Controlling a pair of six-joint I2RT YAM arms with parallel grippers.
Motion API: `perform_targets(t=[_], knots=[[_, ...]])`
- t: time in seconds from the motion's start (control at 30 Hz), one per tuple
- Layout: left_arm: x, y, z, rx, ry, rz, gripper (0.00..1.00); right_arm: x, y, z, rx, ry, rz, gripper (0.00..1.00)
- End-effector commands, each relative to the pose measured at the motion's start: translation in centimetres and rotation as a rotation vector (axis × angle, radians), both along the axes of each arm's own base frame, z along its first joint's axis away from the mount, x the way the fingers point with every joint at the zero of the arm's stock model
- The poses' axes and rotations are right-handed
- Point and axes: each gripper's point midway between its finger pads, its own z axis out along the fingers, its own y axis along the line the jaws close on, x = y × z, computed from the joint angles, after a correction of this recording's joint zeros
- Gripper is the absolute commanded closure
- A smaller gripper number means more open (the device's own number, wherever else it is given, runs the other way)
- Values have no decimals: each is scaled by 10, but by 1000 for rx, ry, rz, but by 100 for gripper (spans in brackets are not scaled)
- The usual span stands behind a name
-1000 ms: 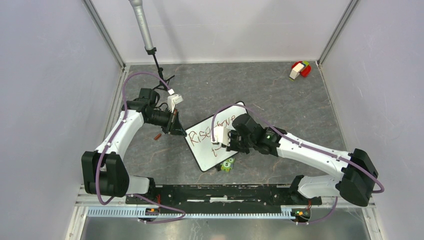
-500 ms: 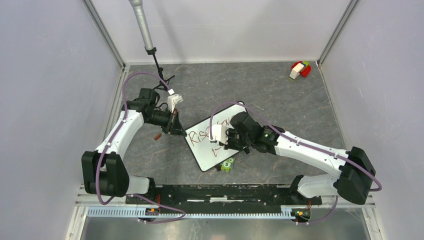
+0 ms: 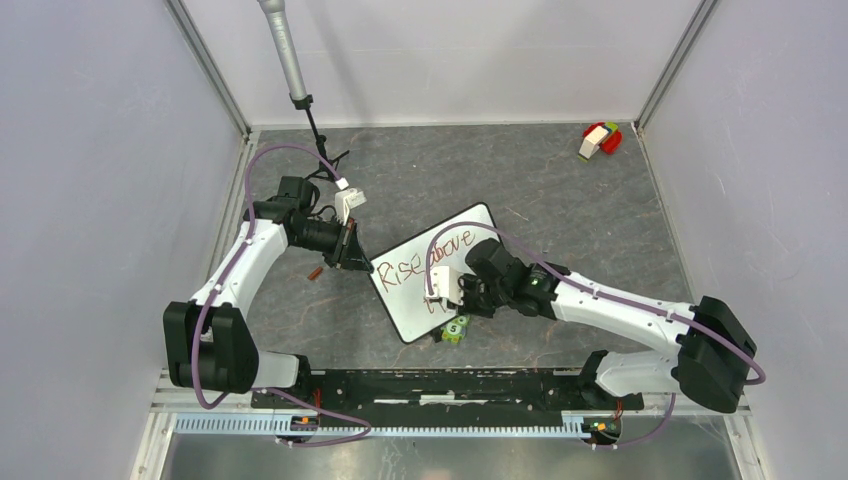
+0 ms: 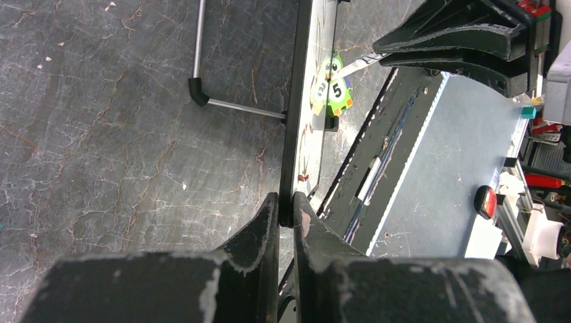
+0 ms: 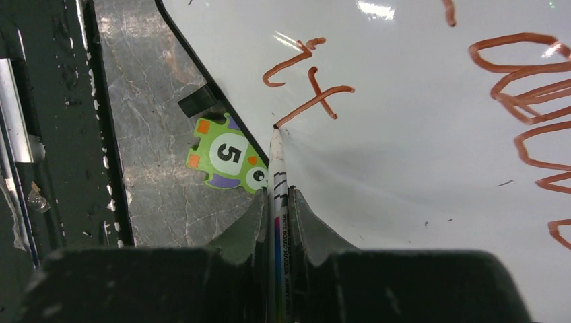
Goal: Write a sentence on the whiteboard
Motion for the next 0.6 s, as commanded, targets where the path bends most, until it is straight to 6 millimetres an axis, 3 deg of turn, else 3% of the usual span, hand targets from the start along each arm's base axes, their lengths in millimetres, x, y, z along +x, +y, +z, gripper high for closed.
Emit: perform_targets(t=[0.0,0.3,0.57], knots=[[1,-1,-1,-1,-7,-7,97,8,-5,1,-9,-50,-26,100],[1,-1,0,-1,-8,-5,98,27,-3,27,-8,-135,-56,100],[2,-1,1,-1,-9,-3,97,22,4,42,30,-123,-24,100]])
